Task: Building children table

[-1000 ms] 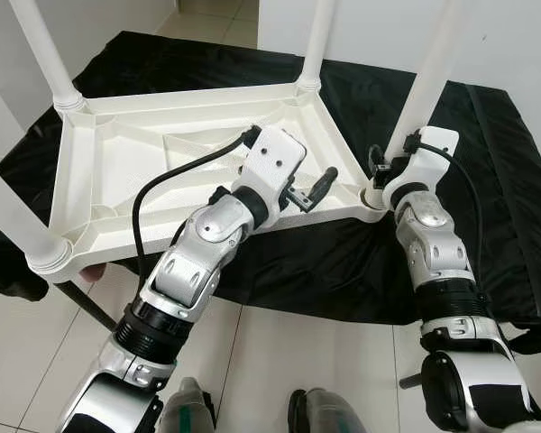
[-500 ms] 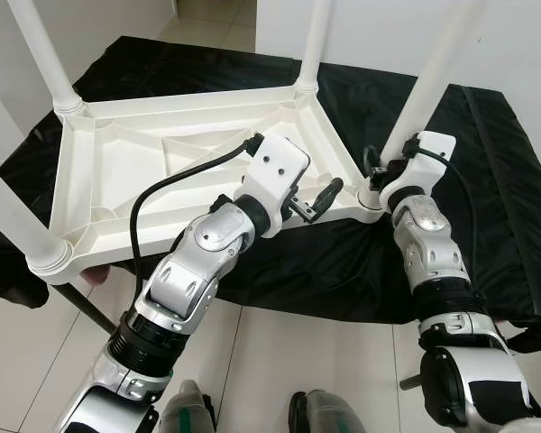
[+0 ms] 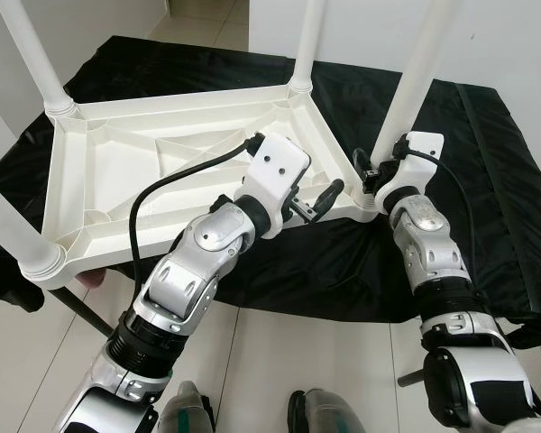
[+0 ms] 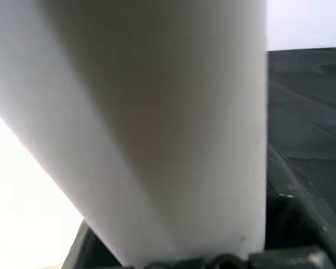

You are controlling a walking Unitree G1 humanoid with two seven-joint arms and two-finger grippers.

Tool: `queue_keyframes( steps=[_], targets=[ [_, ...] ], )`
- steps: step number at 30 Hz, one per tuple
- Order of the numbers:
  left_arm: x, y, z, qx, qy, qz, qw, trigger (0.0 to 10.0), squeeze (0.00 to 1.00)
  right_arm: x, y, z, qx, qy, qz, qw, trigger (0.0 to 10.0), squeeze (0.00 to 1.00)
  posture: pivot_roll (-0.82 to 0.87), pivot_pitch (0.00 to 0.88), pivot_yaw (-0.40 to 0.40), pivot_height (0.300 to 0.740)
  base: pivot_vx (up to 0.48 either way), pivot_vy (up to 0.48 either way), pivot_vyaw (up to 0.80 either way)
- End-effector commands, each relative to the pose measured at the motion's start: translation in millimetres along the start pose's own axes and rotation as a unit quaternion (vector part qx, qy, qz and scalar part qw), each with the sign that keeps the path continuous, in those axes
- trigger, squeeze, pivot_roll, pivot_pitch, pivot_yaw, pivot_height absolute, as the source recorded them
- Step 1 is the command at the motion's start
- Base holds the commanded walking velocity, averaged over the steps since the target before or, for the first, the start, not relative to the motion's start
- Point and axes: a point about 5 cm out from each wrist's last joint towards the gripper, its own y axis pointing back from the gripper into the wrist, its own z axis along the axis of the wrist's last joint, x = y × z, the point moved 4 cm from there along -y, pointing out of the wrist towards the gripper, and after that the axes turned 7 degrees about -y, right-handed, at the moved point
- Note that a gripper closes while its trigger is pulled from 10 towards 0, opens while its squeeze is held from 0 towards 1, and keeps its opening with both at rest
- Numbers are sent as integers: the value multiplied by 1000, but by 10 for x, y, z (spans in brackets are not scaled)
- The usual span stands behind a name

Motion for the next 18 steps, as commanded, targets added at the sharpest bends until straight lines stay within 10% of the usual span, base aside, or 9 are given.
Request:
queue_keyframes(
  steps=[1, 18],
  targets=[
    [-83, 6, 11, -3, 3, -41, 999, 10000, 0, -75, 31, -232, 45, -37, -24, 998, 10000, 0, -26, 40, -10, 740, 0, 0, 0],
    [-91, 33, 19, 1, 5, -42, 999, 10000, 0, -225, 0, -341, 68, -126, -88, 986, 10000, 0, -10, 45, -9, 740, 0, 0, 0]
  ],
)
